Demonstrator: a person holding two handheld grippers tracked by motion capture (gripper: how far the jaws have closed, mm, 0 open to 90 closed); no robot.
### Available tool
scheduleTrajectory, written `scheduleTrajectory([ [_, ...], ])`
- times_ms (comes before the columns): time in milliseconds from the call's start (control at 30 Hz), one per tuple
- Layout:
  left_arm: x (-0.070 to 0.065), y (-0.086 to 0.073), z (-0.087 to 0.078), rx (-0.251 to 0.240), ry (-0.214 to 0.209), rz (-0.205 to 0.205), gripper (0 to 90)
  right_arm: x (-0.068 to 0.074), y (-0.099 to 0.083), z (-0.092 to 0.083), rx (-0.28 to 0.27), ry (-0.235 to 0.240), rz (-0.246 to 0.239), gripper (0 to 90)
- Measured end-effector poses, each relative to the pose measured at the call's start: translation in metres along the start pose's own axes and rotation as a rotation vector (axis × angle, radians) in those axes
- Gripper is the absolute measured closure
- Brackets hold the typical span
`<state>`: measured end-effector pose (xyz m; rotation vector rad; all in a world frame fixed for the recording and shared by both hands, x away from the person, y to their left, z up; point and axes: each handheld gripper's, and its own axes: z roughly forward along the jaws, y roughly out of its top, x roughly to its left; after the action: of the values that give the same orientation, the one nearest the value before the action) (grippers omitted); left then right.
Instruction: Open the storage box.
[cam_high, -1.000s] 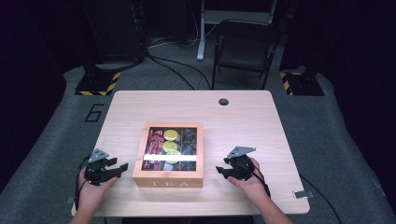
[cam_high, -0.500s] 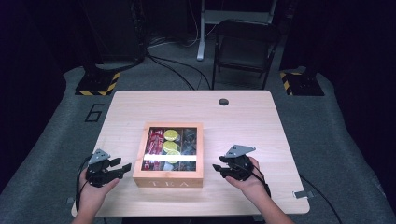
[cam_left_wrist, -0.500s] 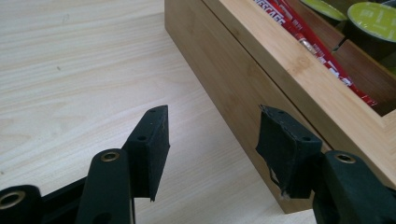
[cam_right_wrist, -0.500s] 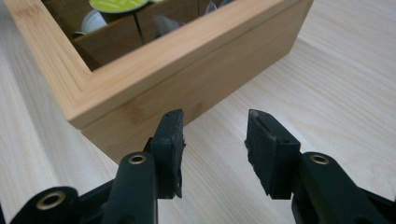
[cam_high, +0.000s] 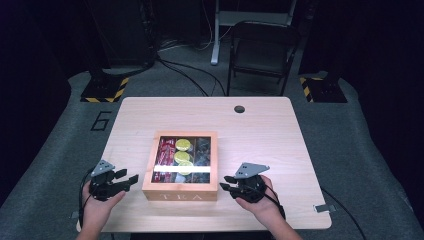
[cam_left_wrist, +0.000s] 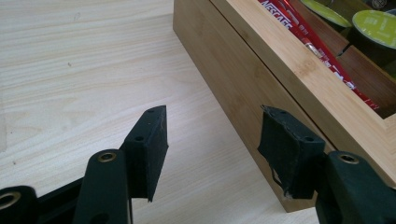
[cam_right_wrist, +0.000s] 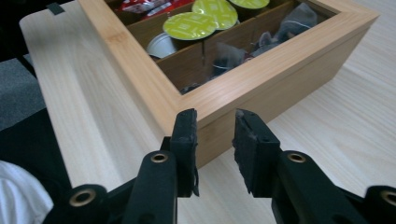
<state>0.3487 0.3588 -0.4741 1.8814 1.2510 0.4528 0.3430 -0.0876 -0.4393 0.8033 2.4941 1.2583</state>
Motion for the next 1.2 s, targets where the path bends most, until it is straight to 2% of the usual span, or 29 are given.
scheduleTrajectory([
  [133, 0.001, -0.001, 0.002, -0.003, 0.009, -0.006, 41.8, 0.006, -0.006, 0.002, 0.001, 0.026, 0.009, 76.1],
  [167, 0.002, -0.001, 0.002, 0.002, 0.008, -0.004, 41.8, 0.006, -0.007, 0.003, 0.007, 0.032, -0.006, 77.1],
  [233, 0.002, -0.001, 0.002, 0.006, 0.008, -0.005, 41.8, 0.008, -0.010, 0.004, 0.011, 0.031, 0.010, 79.6],
  [300, 0.002, -0.001, 0.003, 0.008, 0.008, -0.006, 41.8, 0.008, -0.011, 0.006, 0.012, 0.040, -0.006, 81.1],
  [400, 0.003, -0.001, 0.003, 0.009, 0.009, -0.007, 41.8, 0.010, -0.013, 0.009, 0.018, 0.048, -0.002, 83.3],
  [500, 0.004, -0.002, 0.003, 0.012, 0.010, -0.012, 41.8, 0.012, -0.015, 0.012, 0.033, 0.055, -0.005, 84.5],
  [800, 0.005, -0.002, 0.003, 0.009, 0.012, -0.016, 41.8, 0.012, -0.017, 0.010, 0.028, 0.067, 0.005, 88.2],
  [933, 0.005, -0.002, 0.004, 0.005, 0.014, -0.020, 41.8, 0.012, -0.018, 0.012, 0.046, 0.072, -0.015, 88.8],
  [1000, 0.005, -0.002, 0.003, 0.012, 0.009, -0.018, 41.8, 0.012, -0.019, 0.014, 0.058, 0.075, 0.002, 88.8],
  [1200, 0.005, -0.002, 0.004, 0.006, 0.013, -0.019, 41.8, 0.012, -0.020, 0.017, 0.073, 0.089, 0.013, 88.7],
])
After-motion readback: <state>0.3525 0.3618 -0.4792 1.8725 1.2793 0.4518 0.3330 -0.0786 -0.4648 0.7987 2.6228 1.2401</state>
